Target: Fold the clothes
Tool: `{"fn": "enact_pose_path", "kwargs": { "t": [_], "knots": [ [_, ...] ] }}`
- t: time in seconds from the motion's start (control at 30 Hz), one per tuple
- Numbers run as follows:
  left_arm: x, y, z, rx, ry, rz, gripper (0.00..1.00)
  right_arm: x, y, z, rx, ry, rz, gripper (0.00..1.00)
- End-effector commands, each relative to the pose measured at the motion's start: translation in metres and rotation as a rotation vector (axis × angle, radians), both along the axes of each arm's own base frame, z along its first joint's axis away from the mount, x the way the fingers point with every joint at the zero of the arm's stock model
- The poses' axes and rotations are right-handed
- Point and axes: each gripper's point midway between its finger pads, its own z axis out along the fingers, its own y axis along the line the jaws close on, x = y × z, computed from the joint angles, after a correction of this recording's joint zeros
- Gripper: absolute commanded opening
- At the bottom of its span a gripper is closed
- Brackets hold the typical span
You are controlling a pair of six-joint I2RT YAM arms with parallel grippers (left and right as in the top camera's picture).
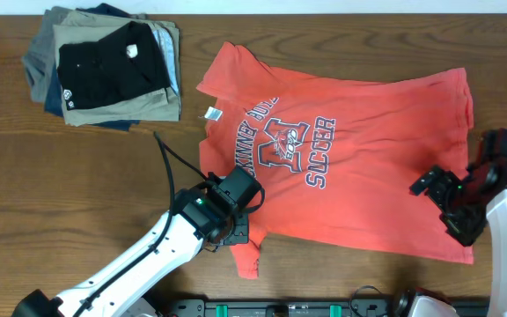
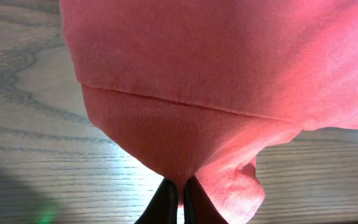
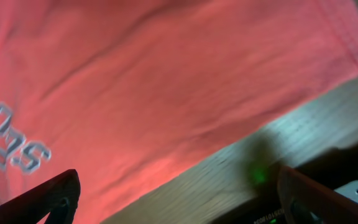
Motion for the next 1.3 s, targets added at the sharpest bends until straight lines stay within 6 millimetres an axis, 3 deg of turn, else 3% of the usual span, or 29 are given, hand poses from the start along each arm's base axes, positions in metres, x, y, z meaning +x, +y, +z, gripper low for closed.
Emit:
{"fn": "enact_pose_path", "kwargs": {
  "t": [0.0,0.27,0.6,1.1,1.27],
  "knots": [
    [0.001,0.007,-0.003,0.037,-0.004,-0.009,0.06,-0.011,-0.019,-0.005,-0.033,0.028,-0.124,0.99],
    [0.001,0.006,-0.007,0.046,0.005,-0.01,0.06,-0.032,-0.05,-0.024,-0.041,0.056,-0.298,0.99],
    [0.002,0.006,-0.007,0.045,0.004,-0.009,0.06,-0.069,-0.065,-0.066,-0.012,0.099,-0.493,0.99],
    [0.004,0.005,-0.007,0.037,-0.004,-0.009,0.06,-0.077,-0.067,-0.105,-0.025,0.064,-0.594,0.99],
    [0.004,0.005,-0.007,0.038,-0.004,-0.009,0.06,-0.083,-0.061,-0.115,-0.014,0.076,-0.648,0.95]
  ]
}}
